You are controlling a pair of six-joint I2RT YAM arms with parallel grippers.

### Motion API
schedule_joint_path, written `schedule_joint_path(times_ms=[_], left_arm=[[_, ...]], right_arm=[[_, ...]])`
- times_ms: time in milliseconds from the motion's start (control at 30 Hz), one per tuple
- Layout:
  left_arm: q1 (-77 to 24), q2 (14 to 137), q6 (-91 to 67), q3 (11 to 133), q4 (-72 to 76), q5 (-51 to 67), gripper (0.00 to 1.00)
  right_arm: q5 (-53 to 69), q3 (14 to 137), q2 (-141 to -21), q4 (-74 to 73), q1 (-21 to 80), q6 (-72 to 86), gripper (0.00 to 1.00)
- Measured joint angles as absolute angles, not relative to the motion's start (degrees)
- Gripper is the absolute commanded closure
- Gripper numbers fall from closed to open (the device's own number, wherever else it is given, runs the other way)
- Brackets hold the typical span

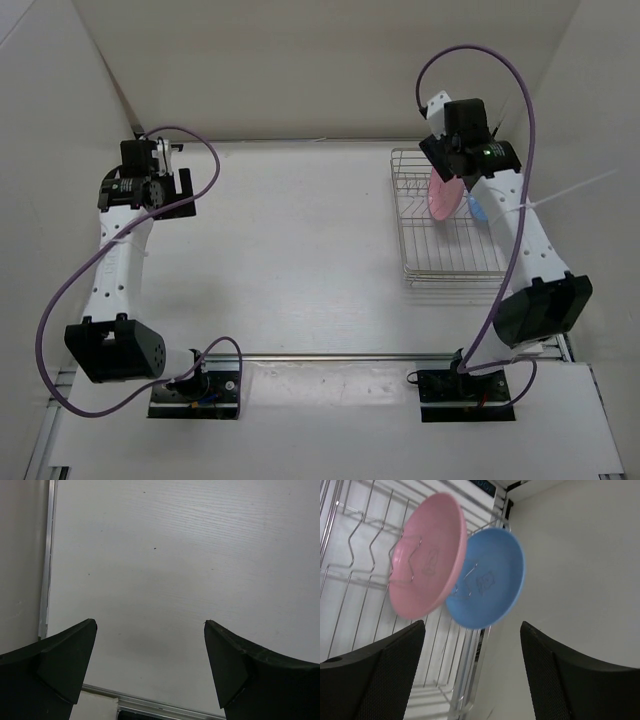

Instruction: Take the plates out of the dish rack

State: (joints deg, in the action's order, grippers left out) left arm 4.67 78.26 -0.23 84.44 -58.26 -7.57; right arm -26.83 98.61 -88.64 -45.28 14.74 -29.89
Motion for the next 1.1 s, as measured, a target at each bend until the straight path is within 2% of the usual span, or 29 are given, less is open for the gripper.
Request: schedule_joint_path(times_ms=[367,667,733,900,1100], left_arm=[[4.7,74.8,0.5,80.4,-57.2,-9.4,0.0],[5.0,73.3,1.1,77.3,-56.4,-10.5,0.0],[5.1,73.3,1.1,77.3,-56.1,-10.6,0.0],[5.1,73.3,1.1,77.3,-55.2,-10.9,0.0],[5.1,73.3,1.0,77.3,-55.2,-11.0,0.0]], right_arm=[[-29.9,104.0,-102.1,-39.1,15.5,-29.9,0.27],[-30.1,104.5,-105.2,-38.8,12.5,-29.4,0.34],[-30.1,104.4,-105.5,-38.7,11.7,-29.3,0.37],[-30.3,104.0,-105.8,-38.6,10.1,-29.4,0.55],[-30.3,103.2,-107.1,-38.2,10.3,-29.8,0.58]])
